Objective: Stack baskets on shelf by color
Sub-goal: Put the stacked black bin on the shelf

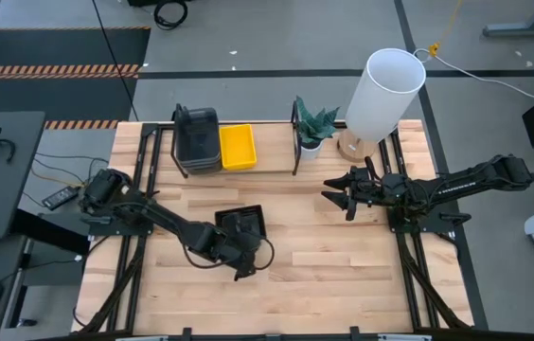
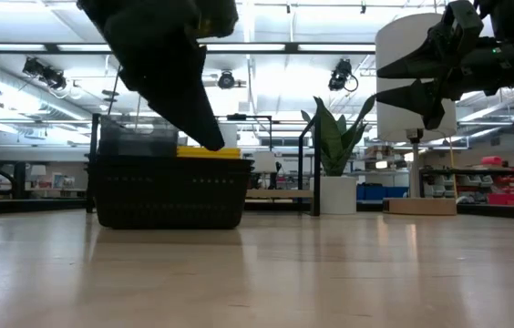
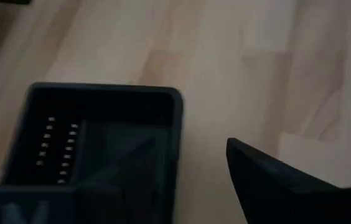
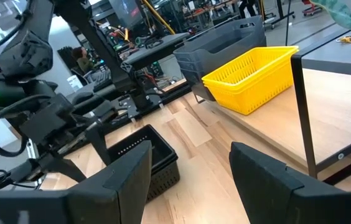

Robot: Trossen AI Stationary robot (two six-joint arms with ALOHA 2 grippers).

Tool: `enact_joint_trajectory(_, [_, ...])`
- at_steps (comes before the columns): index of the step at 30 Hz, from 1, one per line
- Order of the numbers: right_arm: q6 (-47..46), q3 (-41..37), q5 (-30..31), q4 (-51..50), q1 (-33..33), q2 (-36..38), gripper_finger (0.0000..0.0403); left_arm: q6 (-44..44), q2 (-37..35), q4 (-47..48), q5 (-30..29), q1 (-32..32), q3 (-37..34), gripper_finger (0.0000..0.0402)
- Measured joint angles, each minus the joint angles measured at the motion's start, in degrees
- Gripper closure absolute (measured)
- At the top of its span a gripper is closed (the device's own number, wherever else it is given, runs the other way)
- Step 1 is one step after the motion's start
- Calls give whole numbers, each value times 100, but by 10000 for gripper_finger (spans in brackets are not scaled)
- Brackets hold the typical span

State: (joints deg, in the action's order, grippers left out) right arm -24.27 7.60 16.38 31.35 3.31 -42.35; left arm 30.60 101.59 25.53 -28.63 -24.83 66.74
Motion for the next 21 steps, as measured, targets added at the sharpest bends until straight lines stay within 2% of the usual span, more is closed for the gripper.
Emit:
enact_joint_trajectory(3, [0,0,-2,11,0,-2,182,-259,77,15,-265,32,0,196])
enact_joint_trajectory(7, [0,0,-1,11,0,-2,182,-649,75,1,-308,23,0,203])
enact_joint_trajectory(15, [0,0,-1,20,0,-1,182,-774,282,518,234,98,-2,240])
enact_joint_trajectory(21, [0,0,-1,29,0,-2,182,-1877,347,620,350,72,0,290])
